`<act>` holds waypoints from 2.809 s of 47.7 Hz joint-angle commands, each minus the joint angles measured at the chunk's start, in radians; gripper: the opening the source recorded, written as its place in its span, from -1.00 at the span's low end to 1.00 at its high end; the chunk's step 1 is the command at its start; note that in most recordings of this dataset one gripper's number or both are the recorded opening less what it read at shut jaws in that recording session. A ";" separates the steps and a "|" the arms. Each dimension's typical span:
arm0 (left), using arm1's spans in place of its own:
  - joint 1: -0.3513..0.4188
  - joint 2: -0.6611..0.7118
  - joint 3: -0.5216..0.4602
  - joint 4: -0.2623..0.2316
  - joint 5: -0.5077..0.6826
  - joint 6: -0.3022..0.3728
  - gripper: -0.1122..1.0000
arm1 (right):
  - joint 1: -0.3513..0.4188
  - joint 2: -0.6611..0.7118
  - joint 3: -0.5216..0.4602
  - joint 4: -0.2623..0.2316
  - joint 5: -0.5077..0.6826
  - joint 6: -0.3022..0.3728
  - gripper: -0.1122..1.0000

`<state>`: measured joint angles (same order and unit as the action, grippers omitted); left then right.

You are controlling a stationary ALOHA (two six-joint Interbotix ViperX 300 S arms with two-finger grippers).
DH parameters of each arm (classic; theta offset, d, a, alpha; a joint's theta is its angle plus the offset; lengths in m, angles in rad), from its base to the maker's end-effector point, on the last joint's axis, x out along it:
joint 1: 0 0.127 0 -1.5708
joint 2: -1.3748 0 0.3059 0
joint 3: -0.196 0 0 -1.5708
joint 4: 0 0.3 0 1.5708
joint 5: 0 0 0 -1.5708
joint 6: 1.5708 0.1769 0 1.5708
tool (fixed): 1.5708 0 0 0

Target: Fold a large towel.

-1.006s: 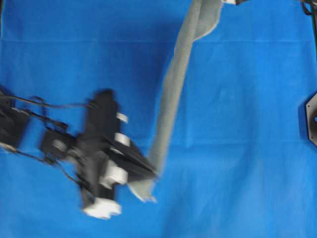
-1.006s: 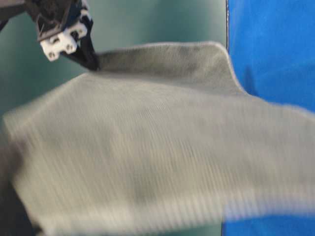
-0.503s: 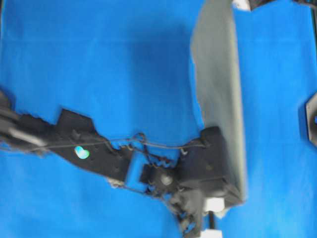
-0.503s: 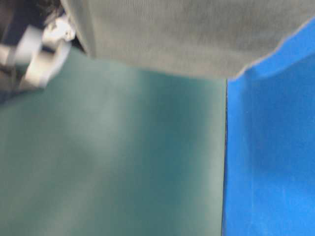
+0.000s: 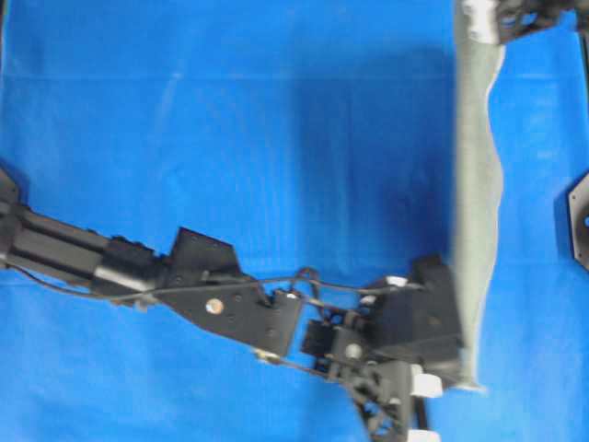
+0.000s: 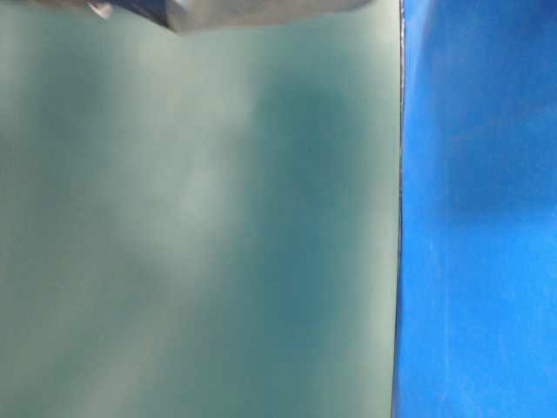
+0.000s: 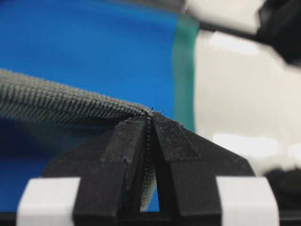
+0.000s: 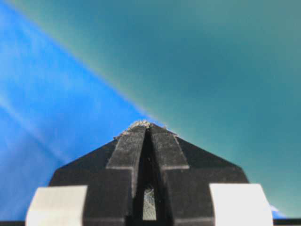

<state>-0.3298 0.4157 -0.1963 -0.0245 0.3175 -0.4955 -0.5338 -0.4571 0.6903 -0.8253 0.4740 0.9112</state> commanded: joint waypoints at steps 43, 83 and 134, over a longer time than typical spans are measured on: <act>-0.170 -0.305 0.696 0.008 -0.150 -0.446 -0.75 | 0.028 0.592 -0.356 -0.023 -0.258 -0.169 -0.76; -0.086 -0.423 0.698 0.002 -0.018 -0.328 0.69 | 0.083 0.526 -0.321 -0.023 -0.233 -0.284 0.24; 0.693 -0.761 0.920 0.003 -0.282 0.509 0.66 | 0.115 0.060 0.110 0.095 -0.189 -0.236 0.24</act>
<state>0.3145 -0.3804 0.7424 -0.0199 0.0721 0.0077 -0.3804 -0.4510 0.8422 -0.7256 0.2915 0.6765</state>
